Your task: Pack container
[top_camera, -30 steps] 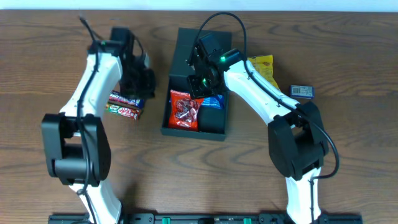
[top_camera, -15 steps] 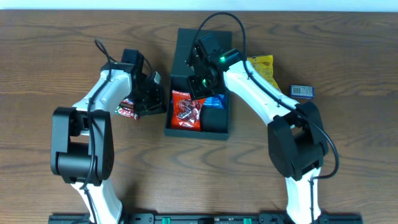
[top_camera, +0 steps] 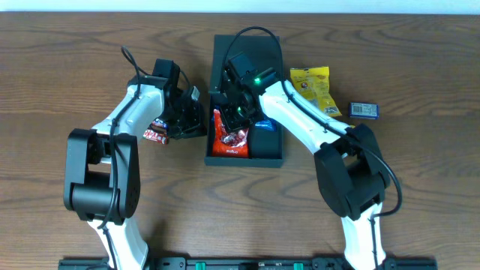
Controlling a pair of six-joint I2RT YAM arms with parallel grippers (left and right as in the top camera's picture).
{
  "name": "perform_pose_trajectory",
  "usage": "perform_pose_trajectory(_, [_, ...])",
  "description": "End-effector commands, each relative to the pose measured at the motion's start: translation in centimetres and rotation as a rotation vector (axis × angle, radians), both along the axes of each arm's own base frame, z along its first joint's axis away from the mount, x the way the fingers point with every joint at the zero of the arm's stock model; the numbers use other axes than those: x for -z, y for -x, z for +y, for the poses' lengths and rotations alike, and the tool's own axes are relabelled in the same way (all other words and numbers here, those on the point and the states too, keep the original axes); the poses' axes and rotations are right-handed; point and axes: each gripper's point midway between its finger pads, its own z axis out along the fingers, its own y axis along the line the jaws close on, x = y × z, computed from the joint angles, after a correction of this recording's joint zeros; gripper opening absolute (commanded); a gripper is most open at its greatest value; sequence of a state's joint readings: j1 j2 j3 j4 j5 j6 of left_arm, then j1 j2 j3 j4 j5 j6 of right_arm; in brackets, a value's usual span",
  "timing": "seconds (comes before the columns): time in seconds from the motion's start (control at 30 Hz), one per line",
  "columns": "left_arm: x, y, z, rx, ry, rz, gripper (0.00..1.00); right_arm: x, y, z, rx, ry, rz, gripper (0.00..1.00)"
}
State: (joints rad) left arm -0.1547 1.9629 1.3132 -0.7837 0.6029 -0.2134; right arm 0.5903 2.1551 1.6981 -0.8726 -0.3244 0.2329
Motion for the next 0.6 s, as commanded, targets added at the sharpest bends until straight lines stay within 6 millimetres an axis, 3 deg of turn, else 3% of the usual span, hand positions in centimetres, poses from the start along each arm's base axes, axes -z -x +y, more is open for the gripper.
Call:
perform_pose_trajectory(0.0, [0.1,0.3,-0.3,-0.006,0.016,0.019,0.06,0.5,0.2,-0.1,-0.011,0.014,0.008,0.01])
perform_pose_trajectory(0.17, [0.1,0.3,-0.3,-0.006,0.016,0.019,0.06,-3.7,-0.9,-0.4,-0.011,-0.018,-0.068,0.01])
perform_pose_trajectory(0.27, [0.1,0.3,-0.3,-0.006,0.016,0.019,0.06,-5.1,-1.9,-2.1,0.028,0.029,-0.129,0.01])
perform_pose_trajectory(0.37, [0.1,0.3,-0.3,-0.006,0.016,0.019,0.06,-4.2,-1.5,-4.3,0.058,0.102,-0.093,0.01])
perform_pose_trajectory(0.57, [0.1,0.3,-0.4,-0.006,0.017,0.017,0.06,-1.9,-1.3,-4.7,0.063,0.133,-0.089,0.02])
